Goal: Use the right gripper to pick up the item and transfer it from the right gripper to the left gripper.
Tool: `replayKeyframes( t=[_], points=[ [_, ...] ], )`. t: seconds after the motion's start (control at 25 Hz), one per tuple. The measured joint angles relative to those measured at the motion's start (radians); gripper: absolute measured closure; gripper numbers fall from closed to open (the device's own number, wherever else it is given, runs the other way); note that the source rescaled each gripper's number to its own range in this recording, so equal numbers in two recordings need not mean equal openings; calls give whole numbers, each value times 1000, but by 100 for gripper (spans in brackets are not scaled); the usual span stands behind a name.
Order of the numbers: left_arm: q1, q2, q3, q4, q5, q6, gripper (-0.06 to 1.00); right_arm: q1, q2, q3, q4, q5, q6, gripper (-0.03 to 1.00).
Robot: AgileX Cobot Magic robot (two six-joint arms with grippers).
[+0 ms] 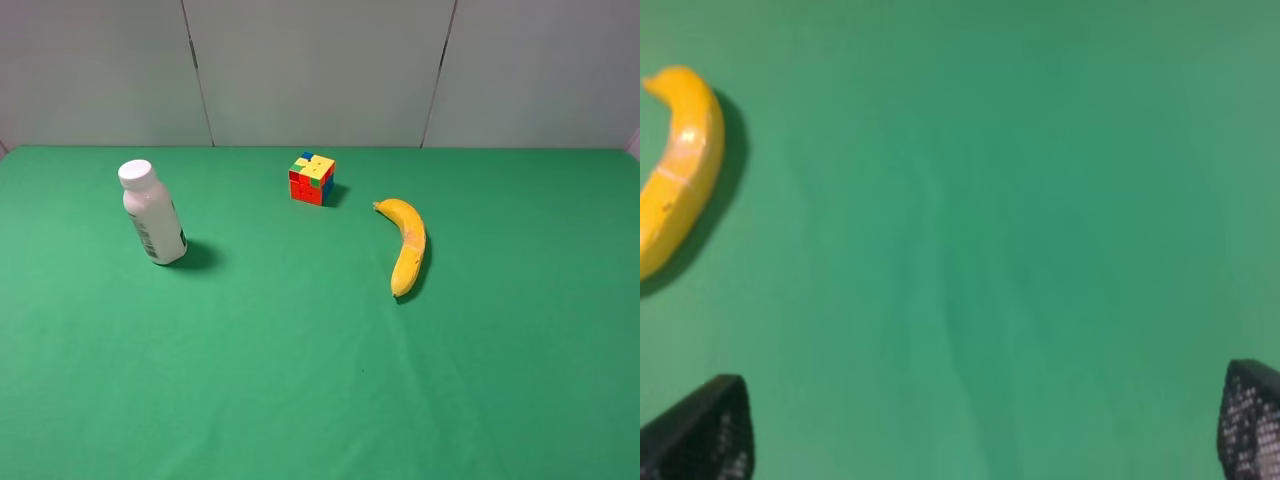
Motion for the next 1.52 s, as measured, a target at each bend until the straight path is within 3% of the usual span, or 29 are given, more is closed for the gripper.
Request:
replayKeyframes(
  t=[0.2, 1.0, 1.52],
  points=[
    [0, 0, 0, 0, 0, 0, -3, 12, 155, -80, 44, -18, 16, -3],
    [0, 0, 0, 0, 0, 0, -3, 295, 848, -332, 96, -80, 54, -3],
    [0, 0, 0, 0, 0, 0, -3, 514, 1170, -334, 18, -277, 251, -3]
  ],
)
